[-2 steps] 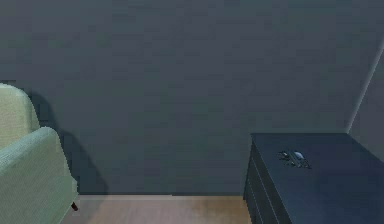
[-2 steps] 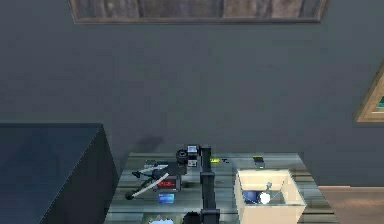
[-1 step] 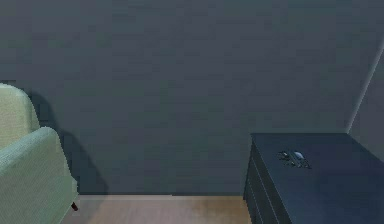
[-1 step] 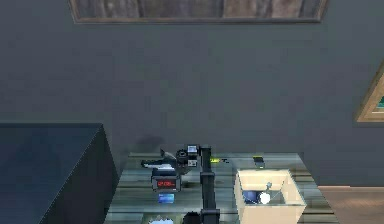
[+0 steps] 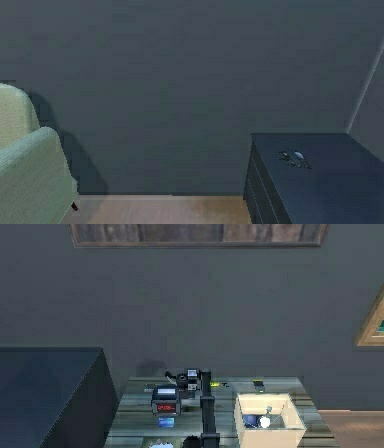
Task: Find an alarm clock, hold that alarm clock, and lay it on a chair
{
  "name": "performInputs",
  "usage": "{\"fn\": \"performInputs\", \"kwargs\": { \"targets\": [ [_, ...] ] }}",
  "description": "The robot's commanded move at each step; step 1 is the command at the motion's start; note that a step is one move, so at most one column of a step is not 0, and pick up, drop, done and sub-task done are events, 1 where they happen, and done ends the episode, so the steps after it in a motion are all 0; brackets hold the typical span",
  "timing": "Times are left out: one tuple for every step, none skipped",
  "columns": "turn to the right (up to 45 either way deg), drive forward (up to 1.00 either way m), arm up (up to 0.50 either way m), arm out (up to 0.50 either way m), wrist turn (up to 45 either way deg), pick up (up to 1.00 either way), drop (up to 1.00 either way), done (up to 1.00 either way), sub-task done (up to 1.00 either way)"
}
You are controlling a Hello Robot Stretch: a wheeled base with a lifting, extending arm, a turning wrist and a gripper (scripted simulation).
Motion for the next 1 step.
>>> {"fn": "performInputs", "kwargs": {
  "targets": [
    [0.0,0.00,-0.30,0.00,0.0,0.00,0.00,0.00,0.00]
  ]
}}
